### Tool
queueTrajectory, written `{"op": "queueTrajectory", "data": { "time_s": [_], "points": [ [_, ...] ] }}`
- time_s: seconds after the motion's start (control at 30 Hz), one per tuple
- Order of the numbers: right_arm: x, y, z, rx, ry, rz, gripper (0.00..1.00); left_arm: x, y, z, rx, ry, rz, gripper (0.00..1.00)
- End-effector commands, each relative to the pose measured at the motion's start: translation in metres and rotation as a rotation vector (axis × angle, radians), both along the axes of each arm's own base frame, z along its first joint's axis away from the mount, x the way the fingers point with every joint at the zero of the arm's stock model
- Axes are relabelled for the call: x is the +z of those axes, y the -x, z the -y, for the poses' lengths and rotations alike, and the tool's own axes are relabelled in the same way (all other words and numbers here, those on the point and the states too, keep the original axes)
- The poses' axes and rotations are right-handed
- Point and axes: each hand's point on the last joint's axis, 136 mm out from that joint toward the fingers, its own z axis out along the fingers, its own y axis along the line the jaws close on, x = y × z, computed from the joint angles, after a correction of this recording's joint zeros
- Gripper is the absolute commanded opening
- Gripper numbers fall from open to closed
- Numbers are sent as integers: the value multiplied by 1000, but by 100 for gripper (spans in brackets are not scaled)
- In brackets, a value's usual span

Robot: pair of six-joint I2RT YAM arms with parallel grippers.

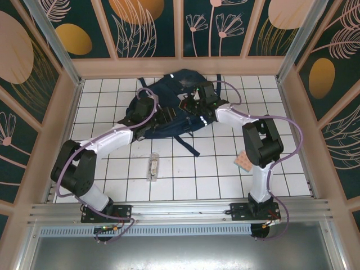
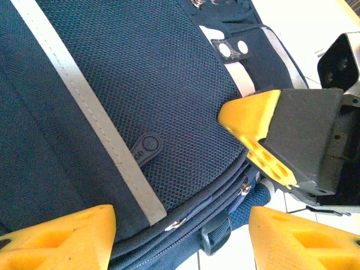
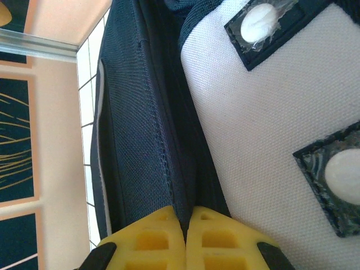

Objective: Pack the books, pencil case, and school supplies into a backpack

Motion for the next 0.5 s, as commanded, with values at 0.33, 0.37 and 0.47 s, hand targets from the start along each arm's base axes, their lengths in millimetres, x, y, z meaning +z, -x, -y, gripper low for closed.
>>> {"op": "queueTrajectory", "data": {
  "time_s": [0.33,0.37,0.47],
  "points": [
    [78,-33,-14,-116,-136,241,0,6,15,13,11,45,-42,67],
    [76,-34,-16,-116,-148,232,0,9,20,15,3,56,-41,67],
    [76,-32,-24,-107,-203,215,0,1,30,20,-11,60,-74,66]
  ]
}}
